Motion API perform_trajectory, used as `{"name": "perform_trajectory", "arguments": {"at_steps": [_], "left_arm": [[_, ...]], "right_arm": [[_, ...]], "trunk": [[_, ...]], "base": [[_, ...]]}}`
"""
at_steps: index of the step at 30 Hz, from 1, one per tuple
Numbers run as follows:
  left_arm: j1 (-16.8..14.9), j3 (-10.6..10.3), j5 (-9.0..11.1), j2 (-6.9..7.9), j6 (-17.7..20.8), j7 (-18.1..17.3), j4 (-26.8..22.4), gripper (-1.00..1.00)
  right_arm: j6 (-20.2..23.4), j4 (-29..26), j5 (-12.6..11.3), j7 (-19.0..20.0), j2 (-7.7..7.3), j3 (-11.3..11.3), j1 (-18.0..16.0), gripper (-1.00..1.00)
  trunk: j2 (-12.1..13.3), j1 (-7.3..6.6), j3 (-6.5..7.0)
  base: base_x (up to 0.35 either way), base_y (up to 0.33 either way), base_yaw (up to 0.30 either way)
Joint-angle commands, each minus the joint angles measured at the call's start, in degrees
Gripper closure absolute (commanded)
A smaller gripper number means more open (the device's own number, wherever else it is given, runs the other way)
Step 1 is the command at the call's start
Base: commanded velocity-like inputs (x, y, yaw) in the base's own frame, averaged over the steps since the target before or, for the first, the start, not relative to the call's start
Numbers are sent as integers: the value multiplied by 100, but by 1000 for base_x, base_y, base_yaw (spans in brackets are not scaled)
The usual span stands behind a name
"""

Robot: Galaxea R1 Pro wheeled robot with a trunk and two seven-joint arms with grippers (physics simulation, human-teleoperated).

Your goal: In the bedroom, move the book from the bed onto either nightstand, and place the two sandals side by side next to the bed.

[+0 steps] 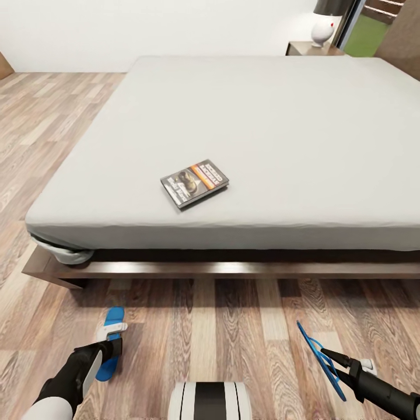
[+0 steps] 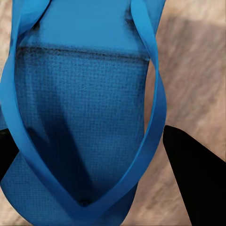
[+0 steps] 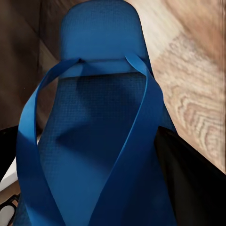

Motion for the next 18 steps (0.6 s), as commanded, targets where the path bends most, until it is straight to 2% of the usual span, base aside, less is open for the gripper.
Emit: {"name": "perform_trajectory", "arguments": {"at_steps": [1,15,18], "left_arm": [[-2,24,-60,-4,27,-36,-10,100],[-2,24,-60,-12,27,-44,-10,100],[-2,24,-60,-13,27,-45,-14,100]], "right_arm": [[36,-1,-20,0,0,-13,-2,100],[35,-1,-20,2,0,-12,-2,100],[35,-4,-20,1,0,-8,-2,100]], "trunk": [[-3,1,-26],[-22,37,-336],[-22,37,-336]], "base": [[0,0,0],[0,0,0],[0,0,0]]}}
